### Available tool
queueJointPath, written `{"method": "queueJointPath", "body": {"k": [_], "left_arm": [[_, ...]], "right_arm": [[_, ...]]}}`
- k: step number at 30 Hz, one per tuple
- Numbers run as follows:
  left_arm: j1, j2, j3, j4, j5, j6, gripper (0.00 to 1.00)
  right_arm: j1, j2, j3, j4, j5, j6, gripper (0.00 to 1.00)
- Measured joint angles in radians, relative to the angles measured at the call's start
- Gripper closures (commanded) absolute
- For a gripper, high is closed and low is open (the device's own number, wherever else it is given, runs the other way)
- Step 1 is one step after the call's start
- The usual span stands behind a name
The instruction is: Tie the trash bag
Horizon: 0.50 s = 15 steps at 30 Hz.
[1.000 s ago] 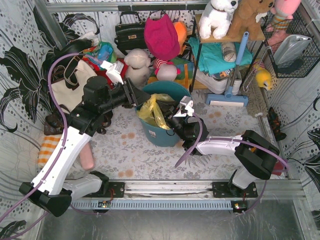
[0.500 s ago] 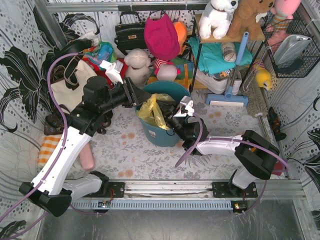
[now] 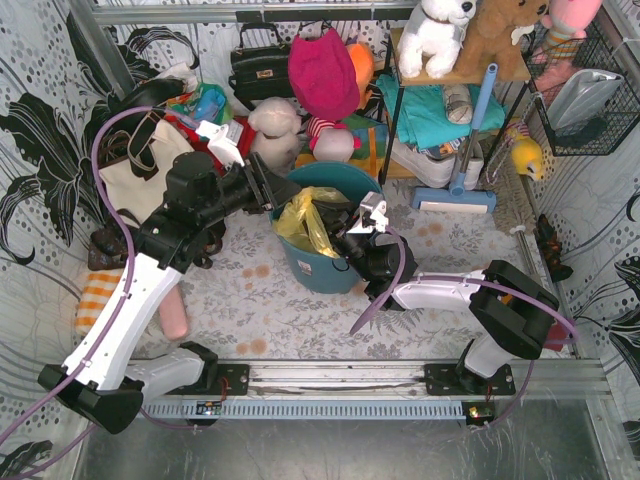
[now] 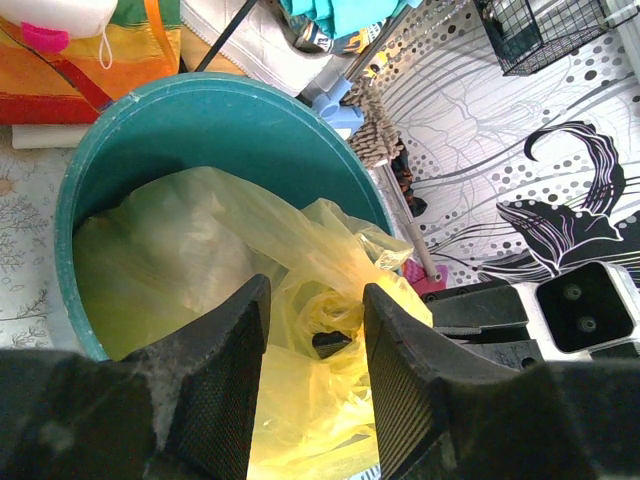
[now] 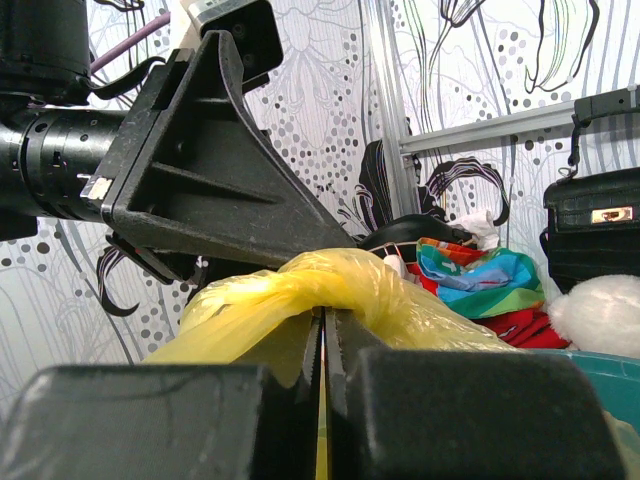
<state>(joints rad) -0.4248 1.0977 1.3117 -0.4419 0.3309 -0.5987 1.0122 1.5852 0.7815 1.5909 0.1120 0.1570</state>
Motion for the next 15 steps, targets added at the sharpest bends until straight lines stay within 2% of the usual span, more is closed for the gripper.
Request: {"method": "queueJointPath", "body": {"k": [7,15], "left_arm": [[0.000,-0.026,0.000,0.001,-0.018,-0.008,0.48],[0.000,-0.055,-0.048,0.042,-0.032,-0.011,0.54]], "right_arm": [[0.000,0.000,0.000,0.000,0.000,0.003,1.00],[0.000,0.005,0.001,0.003,-0.011,0.018,1.00]]}}
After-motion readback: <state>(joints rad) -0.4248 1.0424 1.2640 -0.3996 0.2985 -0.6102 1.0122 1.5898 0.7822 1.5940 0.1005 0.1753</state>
